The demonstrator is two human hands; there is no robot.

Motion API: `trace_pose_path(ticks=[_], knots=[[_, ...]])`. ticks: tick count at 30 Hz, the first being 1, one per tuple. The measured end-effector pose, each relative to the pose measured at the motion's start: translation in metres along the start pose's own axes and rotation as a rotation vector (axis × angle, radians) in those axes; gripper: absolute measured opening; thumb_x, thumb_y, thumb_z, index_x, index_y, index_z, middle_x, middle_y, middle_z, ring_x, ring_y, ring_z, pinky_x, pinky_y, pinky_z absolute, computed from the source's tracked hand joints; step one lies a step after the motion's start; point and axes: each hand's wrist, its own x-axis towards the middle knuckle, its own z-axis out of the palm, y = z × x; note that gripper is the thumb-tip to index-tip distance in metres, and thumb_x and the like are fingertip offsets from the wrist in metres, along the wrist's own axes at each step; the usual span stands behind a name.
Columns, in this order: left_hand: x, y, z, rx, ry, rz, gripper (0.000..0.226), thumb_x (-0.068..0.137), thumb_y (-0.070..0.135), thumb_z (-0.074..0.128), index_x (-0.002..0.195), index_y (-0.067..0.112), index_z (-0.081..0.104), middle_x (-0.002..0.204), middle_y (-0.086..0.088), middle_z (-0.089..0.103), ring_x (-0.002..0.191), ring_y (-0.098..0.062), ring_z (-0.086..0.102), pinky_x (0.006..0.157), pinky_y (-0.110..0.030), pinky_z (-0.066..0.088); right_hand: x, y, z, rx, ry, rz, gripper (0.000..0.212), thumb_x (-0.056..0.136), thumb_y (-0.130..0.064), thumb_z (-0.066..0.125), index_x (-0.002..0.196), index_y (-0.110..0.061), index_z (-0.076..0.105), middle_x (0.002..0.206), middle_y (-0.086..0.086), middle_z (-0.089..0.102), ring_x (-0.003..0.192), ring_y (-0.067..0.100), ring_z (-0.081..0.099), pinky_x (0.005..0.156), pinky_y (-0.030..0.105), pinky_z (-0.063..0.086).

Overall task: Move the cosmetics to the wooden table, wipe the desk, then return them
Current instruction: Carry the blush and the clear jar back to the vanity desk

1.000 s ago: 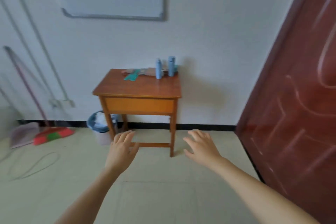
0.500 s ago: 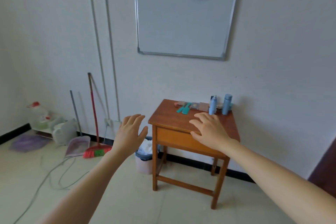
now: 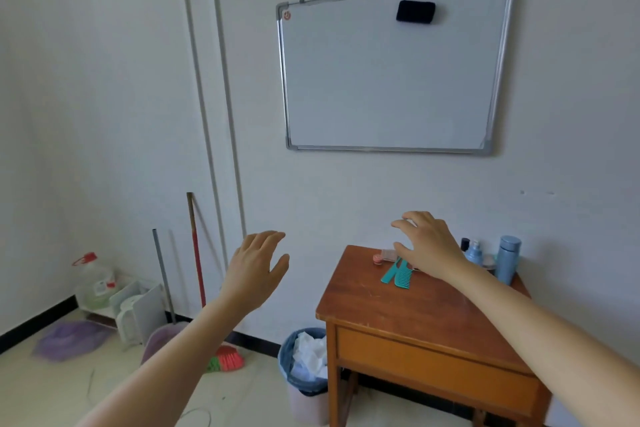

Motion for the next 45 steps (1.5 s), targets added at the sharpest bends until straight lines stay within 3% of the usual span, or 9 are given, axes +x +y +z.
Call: trace_pose_path(ticks=[8, 18, 25, 29, 35, 39, 42, 45], knots=[[0.06, -0.057, 0.064, -0.07, -0.077, -0.037, 0.045, 0.095, 0.031, 0.04, 0.137, 0.016, 0.036, 0.143, 0.002, 0.039, 0.134, -0.017, 0.028, 0.107, -0.031, 0.027, 0.061, 0.014, 0.054, 0.01, -0.113, 0.089, 0.043, 0.093, -0.031, 0.043, 0.135, -0.022, 0.038, 0.144, 0.001, 0.033, 0.133, 0.018, 0.025, 0.105, 0.032, 0.024], [0.194, -0.095, 0.135, -0.231, -0.093, 0.115, 0.044, 0.095, 0.029, 0.041, 0.136, 0.015, 0.037, 0.141, 0.001, 0.042, 0.133, -0.018, 0.029, 0.107, -0.032, 0.03, 0.142, 0.038, 0.072, -0.121, -0.104, 0.258, 0.043, 0.093, -0.03, 0.044, 0.134, -0.019, 0.04, 0.138, 0.003, 0.039, 0.129, 0.019, 0.03, 0.102, 0.033, 0.027], [0.249, -0.114, 0.196, -0.329, -0.192, 0.176, 0.044, 0.095, 0.028, 0.042, 0.136, 0.015, 0.038, 0.141, 0.0, 0.043, 0.133, -0.018, 0.03, 0.106, -0.032, 0.031, 0.171, 0.041, 0.12, -0.143, -0.2, 0.345, 0.043, 0.093, -0.031, 0.043, 0.134, -0.021, 0.039, 0.139, 0.0, 0.037, 0.129, 0.017, 0.029, 0.101, 0.032, 0.028], [0.252, -0.112, 0.253, -0.327, -0.352, 0.203, 0.044, 0.095, 0.029, 0.041, 0.137, 0.015, 0.037, 0.141, -0.001, 0.042, 0.133, -0.018, 0.03, 0.106, -0.03, 0.029, 0.163, 0.056, 0.161, -0.14, -0.301, 0.387, 0.04, 0.091, -0.03, 0.044, 0.131, -0.022, 0.043, 0.134, 0.0, 0.043, 0.123, 0.017, 0.036, 0.096, 0.031, 0.036], [0.283, -0.087, 0.317, -0.308, -0.465, 0.222, 0.045, 0.095, 0.027, 0.039, 0.138, 0.015, 0.035, 0.142, -0.001, 0.041, 0.132, -0.018, 0.031, 0.105, -0.03, 0.03, 0.169, 0.108, 0.213, -0.103, -0.366, 0.397, 0.043, 0.091, -0.032, 0.046, 0.133, -0.023, 0.043, 0.129, -0.002, 0.044, 0.117, 0.013, 0.038, 0.09, 0.028, 0.041], [0.315, -0.066, 0.363, -0.266, -0.532, 0.183, 0.046, 0.094, 0.027, 0.038, 0.139, 0.017, 0.033, 0.143, 0.0, 0.039, 0.132, -0.017, 0.031, 0.106, -0.03, 0.031, 0.195, 0.154, 0.25, 0.037, -0.367, 0.435, 0.041, 0.091, -0.03, 0.047, 0.131, -0.02, 0.043, 0.124, 0.0, 0.044, 0.111, 0.013, 0.042, 0.078, 0.021, 0.037], [0.335, -0.05, 0.4, -0.223, -0.585, 0.153, 0.047, 0.094, 0.028, 0.039, 0.139, 0.018, 0.032, 0.143, 0.001, 0.038, 0.131, -0.016, 0.031, 0.106, -0.028, 0.031, 0.214, 0.186, 0.287, 0.162, -0.392, 0.477, 0.043, 0.09, -0.029, 0.049, 0.131, -0.017, 0.044, 0.124, 0.001, 0.044, 0.111, 0.014, 0.045, 0.087, 0.029, 0.047], [0.345, -0.032, 0.432, -0.192, -0.639, 0.091, 0.047, 0.094, 0.03, 0.04, 0.139, 0.02, 0.031, 0.145, 0.002, 0.035, 0.134, -0.016, 0.03, 0.108, -0.029, 0.031, 0.229, 0.211, 0.321, 0.222, -0.448, 0.483, 0.044, 0.089, -0.028, 0.052, 0.131, -0.017, 0.044, 0.127, 0.002, 0.043, 0.117, 0.016, 0.041, 0.096, 0.032, 0.044]])
